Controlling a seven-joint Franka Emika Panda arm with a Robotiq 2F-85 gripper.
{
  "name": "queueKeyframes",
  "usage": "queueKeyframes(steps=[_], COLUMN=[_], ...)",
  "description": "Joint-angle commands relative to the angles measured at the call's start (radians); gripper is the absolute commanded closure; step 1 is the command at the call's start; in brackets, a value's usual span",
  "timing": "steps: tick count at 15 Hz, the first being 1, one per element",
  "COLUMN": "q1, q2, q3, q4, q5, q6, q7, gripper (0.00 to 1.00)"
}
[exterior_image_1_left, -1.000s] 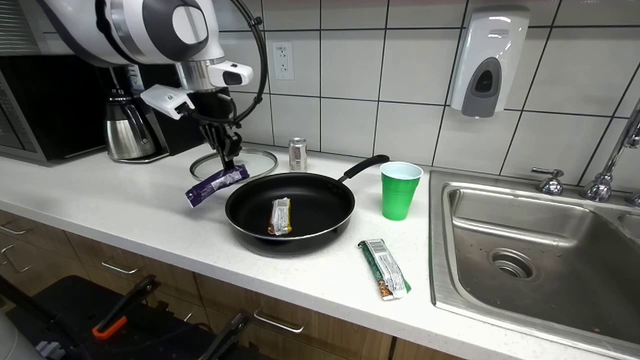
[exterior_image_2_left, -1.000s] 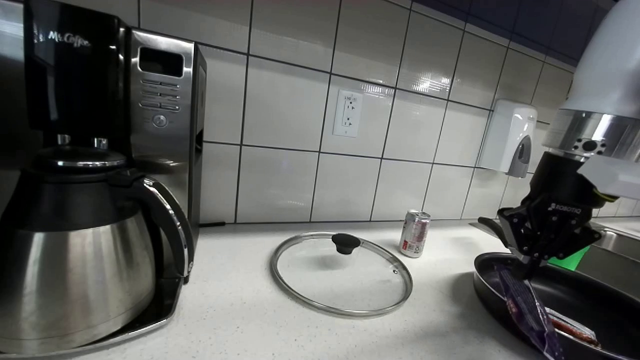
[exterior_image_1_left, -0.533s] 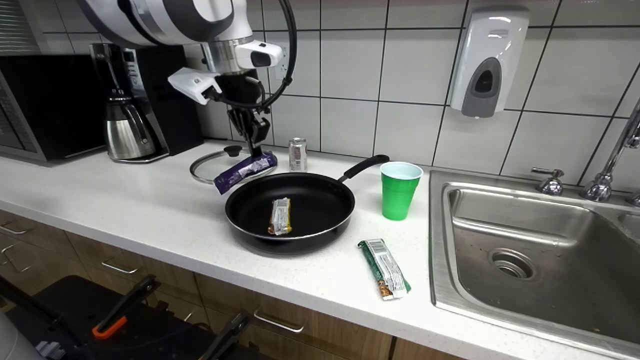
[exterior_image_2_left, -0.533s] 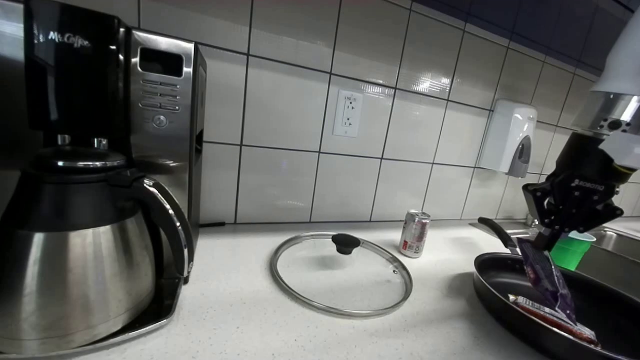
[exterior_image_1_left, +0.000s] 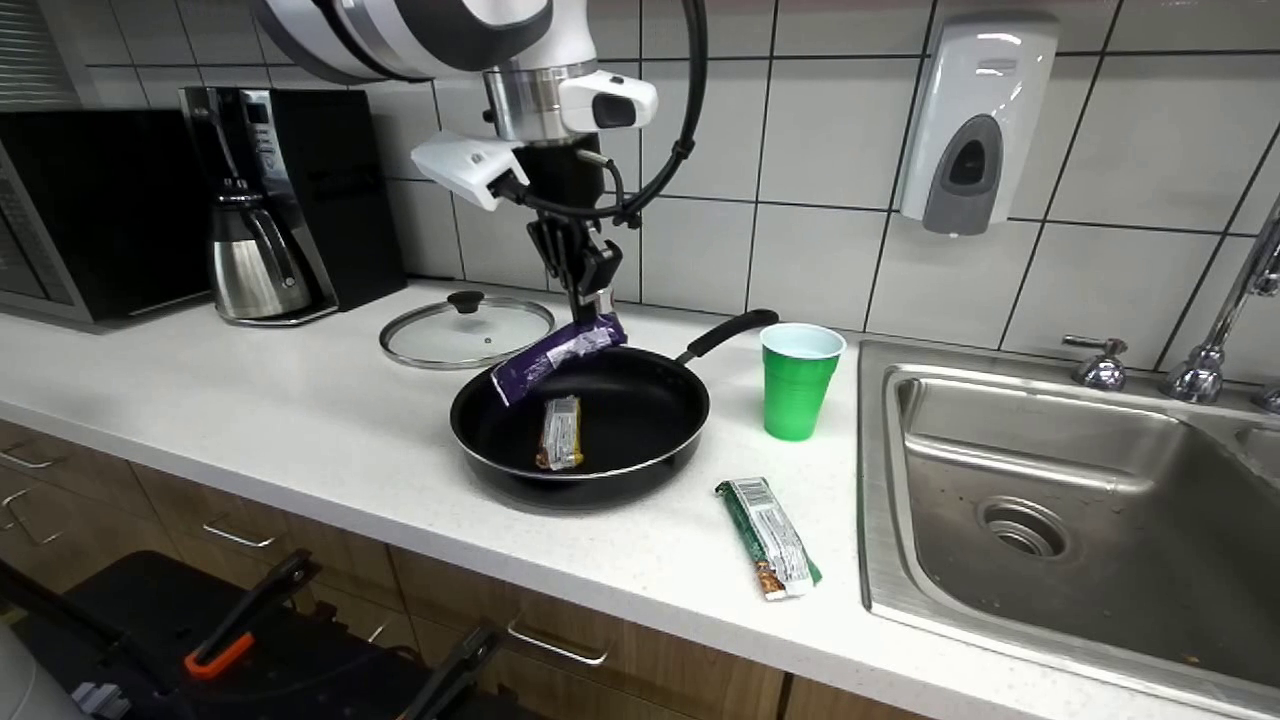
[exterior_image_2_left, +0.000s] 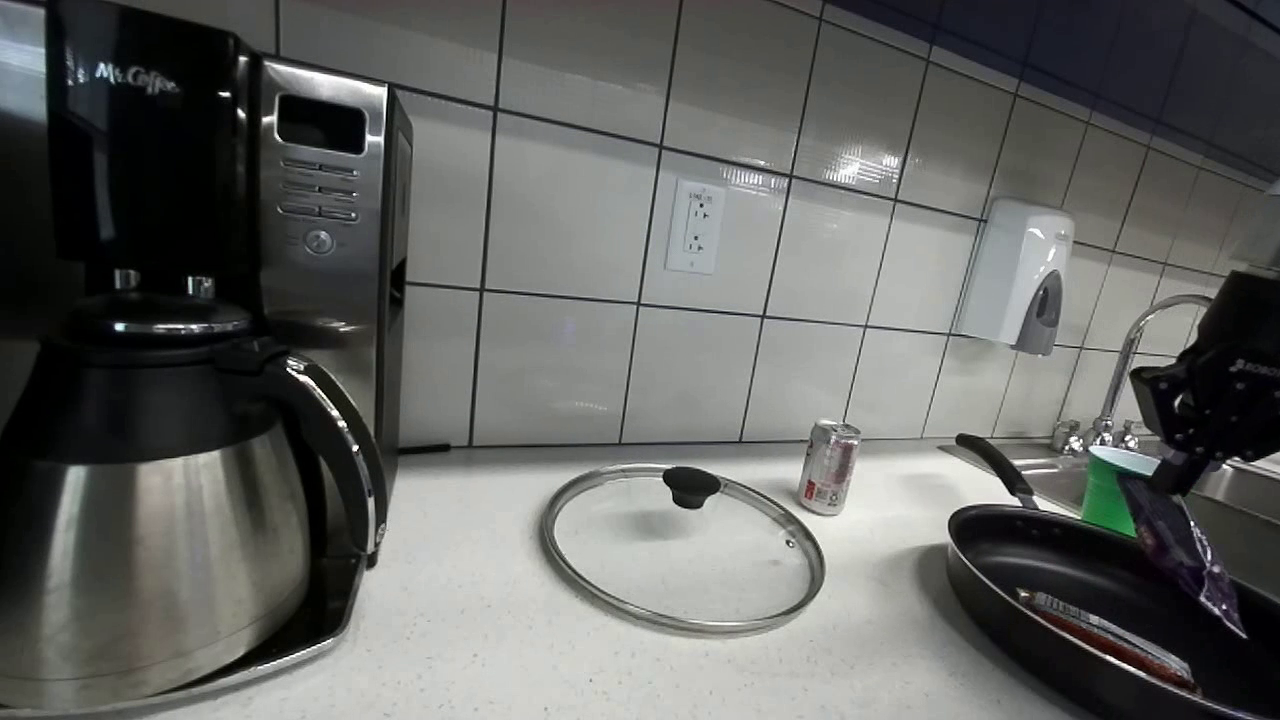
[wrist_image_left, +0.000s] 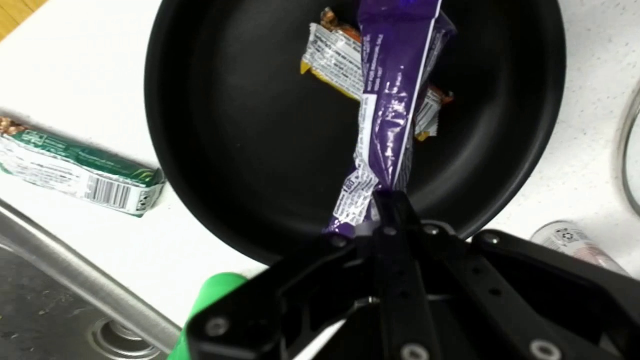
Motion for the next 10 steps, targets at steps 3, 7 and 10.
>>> queueKeyframes(steps=[3, 7, 10], q1=[-0.05, -0.063, -0.061], q2=[0.027, 0.069, 0.096], q3=[-0.039, -0.042, -0.048], q4=[0.024, 0.047, 0.064], q5=[-0.013, -0.044, -0.045], q6=[-0.031, -0.033, -0.038], q7=[-0.068, -0.064, -0.069], gripper=[1.0, 1.0, 0.74])
